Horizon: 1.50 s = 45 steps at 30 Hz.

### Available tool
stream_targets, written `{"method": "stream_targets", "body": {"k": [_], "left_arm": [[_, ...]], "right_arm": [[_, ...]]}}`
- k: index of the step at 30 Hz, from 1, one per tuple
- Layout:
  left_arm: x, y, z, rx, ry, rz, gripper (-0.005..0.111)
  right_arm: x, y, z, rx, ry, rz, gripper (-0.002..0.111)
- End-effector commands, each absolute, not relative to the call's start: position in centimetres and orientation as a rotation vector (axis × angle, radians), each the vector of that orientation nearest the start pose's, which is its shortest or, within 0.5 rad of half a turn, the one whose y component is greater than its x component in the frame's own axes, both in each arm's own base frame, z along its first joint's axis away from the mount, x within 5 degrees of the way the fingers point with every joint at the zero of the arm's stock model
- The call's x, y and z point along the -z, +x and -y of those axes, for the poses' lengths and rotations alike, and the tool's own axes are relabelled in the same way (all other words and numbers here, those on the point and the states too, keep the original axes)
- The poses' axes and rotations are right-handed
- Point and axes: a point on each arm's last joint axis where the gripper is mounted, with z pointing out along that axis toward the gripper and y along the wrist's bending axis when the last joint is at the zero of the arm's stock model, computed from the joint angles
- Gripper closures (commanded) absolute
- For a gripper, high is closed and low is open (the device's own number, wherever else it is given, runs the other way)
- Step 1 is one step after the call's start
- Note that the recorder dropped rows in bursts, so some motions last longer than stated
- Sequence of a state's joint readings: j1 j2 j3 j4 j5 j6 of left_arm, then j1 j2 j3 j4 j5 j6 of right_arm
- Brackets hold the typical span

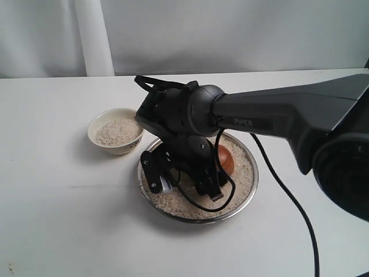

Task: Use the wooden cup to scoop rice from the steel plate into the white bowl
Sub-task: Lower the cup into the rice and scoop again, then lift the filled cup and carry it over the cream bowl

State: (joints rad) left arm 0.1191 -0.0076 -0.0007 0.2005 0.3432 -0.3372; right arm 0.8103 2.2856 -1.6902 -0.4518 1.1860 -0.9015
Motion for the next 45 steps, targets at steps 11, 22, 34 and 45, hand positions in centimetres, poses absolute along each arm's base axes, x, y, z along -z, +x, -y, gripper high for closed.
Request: {"method": "stream_targets", "body": {"k": [11,22,34,45], "left_arm": [[-18.3,5.3,-1.2,-0.033,-0.290,-1.791,0.107],[-18.3,5.3,-1.2,-0.033,-0.290,-1.791,0.107],[-18.3,5.3,-1.2,-0.033,-0.290,-1.791,0.107],[-18.3,5.3,-1.2,-0.033,-0.290,-1.791,0.107]], "right_arm": [[-12.5,31.9,-30.7,0.355,-2.508,-1.907,0.108],[-14.6,33.5,-29.2,0.167,-2.314,-2.029,0.108],[-15.1,33.9,-26.0,-0.073,-2.071,-2.101,0.108],[-16.4,32.9,-23.9,-0.114,-1.797,-2.080,0.108]]}}
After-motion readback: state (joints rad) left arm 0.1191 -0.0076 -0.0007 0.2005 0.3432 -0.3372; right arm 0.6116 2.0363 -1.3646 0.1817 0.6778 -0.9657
